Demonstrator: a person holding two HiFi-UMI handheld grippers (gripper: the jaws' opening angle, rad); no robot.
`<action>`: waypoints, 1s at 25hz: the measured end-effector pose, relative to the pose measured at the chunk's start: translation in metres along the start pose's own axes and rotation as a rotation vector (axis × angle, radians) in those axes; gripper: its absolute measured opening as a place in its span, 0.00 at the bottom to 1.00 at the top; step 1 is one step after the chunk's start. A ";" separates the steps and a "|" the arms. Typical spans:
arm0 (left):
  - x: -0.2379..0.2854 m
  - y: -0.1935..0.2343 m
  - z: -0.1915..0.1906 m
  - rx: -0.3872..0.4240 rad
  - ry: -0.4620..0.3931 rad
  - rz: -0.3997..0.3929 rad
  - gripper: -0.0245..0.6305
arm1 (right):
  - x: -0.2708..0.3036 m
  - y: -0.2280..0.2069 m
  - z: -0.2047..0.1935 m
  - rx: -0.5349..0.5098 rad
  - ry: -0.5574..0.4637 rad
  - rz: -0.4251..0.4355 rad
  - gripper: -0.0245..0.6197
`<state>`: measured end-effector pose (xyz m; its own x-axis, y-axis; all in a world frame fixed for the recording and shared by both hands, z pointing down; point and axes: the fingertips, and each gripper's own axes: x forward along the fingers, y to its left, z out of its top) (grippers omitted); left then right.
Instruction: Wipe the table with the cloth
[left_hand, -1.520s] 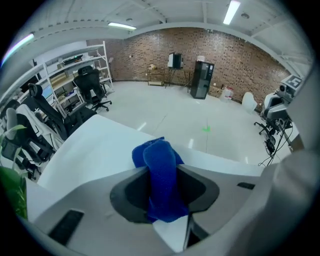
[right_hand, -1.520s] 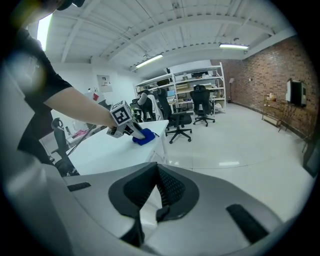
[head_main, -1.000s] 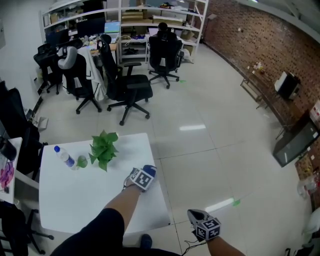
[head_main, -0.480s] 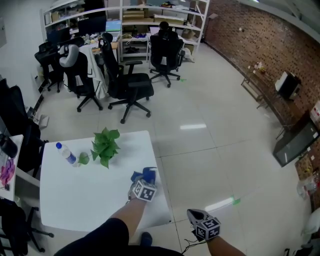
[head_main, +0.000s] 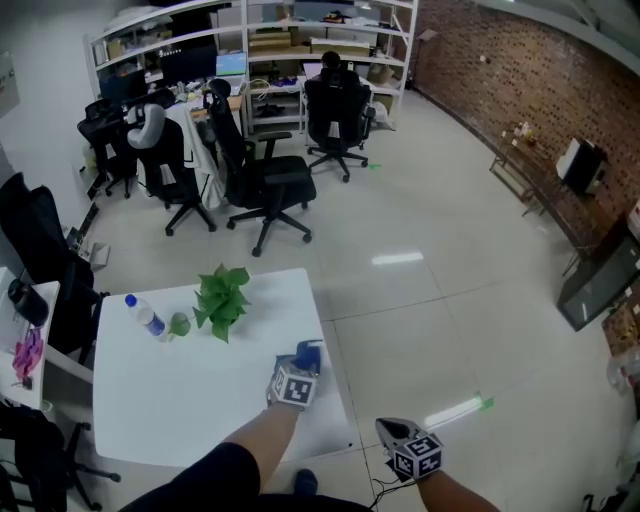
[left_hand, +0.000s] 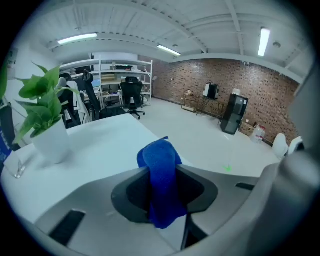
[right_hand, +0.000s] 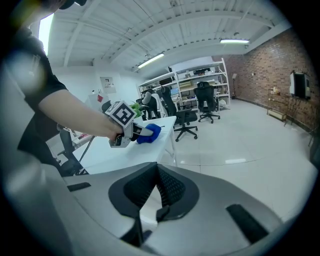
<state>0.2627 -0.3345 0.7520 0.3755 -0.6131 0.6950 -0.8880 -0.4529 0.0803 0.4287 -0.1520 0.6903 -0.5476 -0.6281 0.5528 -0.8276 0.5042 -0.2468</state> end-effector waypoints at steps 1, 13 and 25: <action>0.005 0.006 0.011 0.004 -0.014 0.012 0.21 | 0.000 -0.004 0.002 0.000 -0.004 -0.011 0.06; 0.031 0.007 0.016 0.040 -0.032 -0.002 0.21 | 0.053 -0.103 0.118 -0.054 -0.191 -0.211 0.06; -0.006 -0.018 -0.015 0.026 0.003 -0.076 0.21 | 0.086 -0.100 0.142 -0.095 -0.197 -0.176 0.06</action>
<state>0.2725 -0.3127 0.7569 0.4411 -0.5745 0.6894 -0.8496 -0.5149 0.1145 0.4470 -0.3408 0.6496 -0.4174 -0.8095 0.4129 -0.9020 0.4244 -0.0796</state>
